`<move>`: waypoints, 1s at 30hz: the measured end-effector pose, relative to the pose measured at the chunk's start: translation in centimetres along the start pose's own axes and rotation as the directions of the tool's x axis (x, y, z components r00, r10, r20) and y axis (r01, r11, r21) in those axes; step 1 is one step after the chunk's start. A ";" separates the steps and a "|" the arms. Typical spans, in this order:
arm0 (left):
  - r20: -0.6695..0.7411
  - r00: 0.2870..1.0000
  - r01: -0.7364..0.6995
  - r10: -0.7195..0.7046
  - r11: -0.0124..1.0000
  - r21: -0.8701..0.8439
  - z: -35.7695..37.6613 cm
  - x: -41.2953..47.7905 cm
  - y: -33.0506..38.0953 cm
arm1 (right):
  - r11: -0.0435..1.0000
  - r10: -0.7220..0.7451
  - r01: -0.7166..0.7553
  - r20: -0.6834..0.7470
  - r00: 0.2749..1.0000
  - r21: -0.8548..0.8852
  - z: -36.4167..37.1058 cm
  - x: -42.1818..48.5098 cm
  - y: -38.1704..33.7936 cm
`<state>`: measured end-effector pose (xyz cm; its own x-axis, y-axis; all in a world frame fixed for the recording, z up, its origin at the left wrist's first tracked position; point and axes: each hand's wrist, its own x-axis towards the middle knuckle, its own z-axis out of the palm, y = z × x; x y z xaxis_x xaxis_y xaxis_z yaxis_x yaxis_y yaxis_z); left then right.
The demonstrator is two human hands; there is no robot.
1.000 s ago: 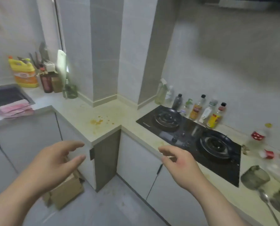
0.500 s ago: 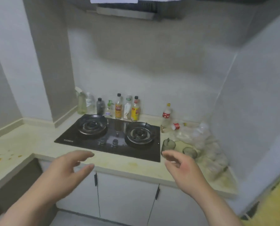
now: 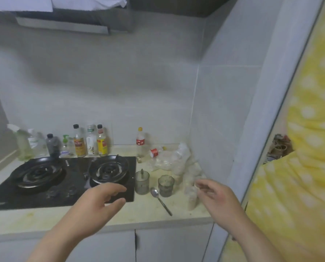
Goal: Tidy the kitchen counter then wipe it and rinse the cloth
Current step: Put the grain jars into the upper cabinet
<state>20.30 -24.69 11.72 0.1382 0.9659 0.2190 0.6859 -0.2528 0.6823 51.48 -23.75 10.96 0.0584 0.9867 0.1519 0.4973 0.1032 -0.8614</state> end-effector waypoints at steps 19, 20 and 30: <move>0.322 0.943 -0.005 0.084 0.971 -0.238 13.6 20.2 -5.9 | 0.944 0.311 -0.317 -0.074 0.948 -0.090 1.0 15.0 12.0; 0.347 0.934 0.009 0.085 0.966 -0.259 14.5 21.1 -6.3 | 0.936 0.331 -0.338 -0.081 0.940 -0.093 1.3 15.8 12.6; 0.448 0.887 0.057 0.112 0.936 -0.347 23.6 26.3 -6.9 | 0.876 0.448 -0.466 -0.151 0.881 -0.122 2.2 19.8 17.7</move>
<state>36.08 3.83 -3.74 0.5196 0.8534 -0.0422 0.4021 -0.2007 0.8933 59.55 -2.10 -2.34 0.4054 0.8965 -0.1787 0.5138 -0.3851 -0.7666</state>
